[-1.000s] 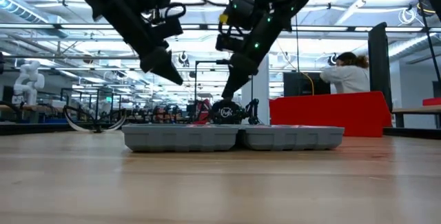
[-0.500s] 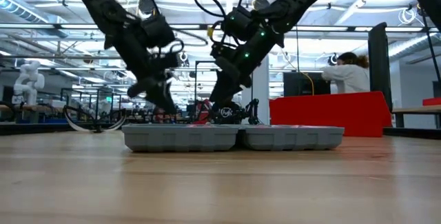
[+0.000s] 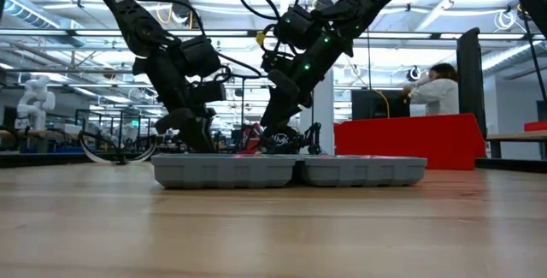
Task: Prefit tool cases
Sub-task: Put the electrical tape into the toolbox
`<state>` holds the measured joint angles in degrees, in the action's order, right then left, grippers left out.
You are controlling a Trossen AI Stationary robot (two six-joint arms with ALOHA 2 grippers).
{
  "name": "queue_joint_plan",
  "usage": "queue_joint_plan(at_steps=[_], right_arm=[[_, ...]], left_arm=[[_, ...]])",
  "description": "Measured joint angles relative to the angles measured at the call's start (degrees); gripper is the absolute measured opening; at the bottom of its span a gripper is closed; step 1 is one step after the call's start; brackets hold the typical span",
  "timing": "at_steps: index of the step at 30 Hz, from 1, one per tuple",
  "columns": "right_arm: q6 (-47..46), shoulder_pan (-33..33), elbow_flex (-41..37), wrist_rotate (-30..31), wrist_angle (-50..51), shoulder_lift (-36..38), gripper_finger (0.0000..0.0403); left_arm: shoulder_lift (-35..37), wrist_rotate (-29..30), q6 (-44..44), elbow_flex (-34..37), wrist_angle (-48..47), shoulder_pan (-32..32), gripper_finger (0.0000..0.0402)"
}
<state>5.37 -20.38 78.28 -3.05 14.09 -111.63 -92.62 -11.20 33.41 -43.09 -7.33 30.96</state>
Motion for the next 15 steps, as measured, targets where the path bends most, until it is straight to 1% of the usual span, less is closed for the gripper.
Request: queue_joint_plan(at_steps=[11,15], right_arm=[[0.00,0.02,0.03,-0.04,-0.04,0.00,0.0183],[0.01,0.02,0.04,-0.04,-0.07,0.00,0.0183]], left_arm=[[0.90,-1.01,-1.05,0.00,-0.51,-1.48,0.0066],[-0.11,-0.83,-1.52,0.00,-2.04,-1.76,0.0066]])
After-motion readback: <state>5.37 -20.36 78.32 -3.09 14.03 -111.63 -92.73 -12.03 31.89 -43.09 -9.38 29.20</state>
